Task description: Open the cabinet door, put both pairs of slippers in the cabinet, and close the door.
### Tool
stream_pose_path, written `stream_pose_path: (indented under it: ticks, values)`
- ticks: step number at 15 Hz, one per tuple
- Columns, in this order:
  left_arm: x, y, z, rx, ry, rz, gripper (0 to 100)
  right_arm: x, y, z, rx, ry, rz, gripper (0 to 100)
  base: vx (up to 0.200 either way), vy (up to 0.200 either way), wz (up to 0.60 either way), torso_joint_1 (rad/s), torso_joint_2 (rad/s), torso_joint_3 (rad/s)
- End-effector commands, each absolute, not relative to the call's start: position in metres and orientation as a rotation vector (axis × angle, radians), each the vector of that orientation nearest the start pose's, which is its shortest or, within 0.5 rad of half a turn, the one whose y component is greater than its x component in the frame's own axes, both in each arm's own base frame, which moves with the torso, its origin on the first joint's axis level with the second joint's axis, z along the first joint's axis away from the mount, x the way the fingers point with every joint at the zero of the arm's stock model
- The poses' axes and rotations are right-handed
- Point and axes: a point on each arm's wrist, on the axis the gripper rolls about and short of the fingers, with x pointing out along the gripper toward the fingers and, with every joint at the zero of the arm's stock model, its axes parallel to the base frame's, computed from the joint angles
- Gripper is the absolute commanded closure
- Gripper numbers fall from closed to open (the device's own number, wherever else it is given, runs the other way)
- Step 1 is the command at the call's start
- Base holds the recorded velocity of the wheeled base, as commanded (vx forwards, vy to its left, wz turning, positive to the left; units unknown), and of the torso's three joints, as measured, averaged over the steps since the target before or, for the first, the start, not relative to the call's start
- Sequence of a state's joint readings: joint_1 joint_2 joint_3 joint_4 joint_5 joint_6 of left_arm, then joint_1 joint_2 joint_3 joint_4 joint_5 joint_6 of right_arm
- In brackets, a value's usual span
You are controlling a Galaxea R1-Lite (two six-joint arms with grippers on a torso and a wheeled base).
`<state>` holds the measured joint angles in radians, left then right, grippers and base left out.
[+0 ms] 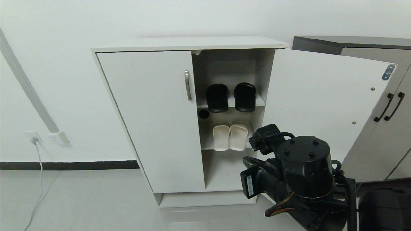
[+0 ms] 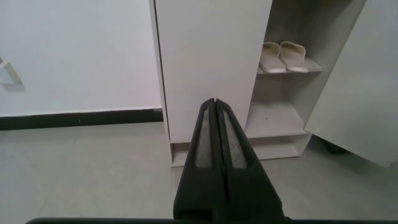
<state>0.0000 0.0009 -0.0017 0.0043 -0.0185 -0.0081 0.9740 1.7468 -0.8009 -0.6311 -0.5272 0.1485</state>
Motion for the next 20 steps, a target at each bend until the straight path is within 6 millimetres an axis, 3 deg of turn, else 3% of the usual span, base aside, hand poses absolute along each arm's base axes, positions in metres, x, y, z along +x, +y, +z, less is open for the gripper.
stream_pose_path:
  ticks: [1,6,20]
  values:
    - [-0.0228,-0.0004,0.0755,-0.009,0.005,-0.018,100,0.1843,0.2511,0.1654,-0.075,0.268,0.423,100,0.0,0.0,0.0,0.0,0.0,0.0]
    - [-0.0228,-0.0004,0.0755,-0.009,0.005,-0.018,100,0.1848,0.2519,0.1633,-0.082,0.273,0.423,100,0.0,0.0,0.0,0.006,-0.15,-0.207]
    - [-0.0228,-0.0004,0.0755,-0.009,0.005,-0.018,100,0.1843,0.2512,0.1606,-0.1,0.277,0.424,100,0.0,0.0,0.0,0.114,-0.47,-0.344]
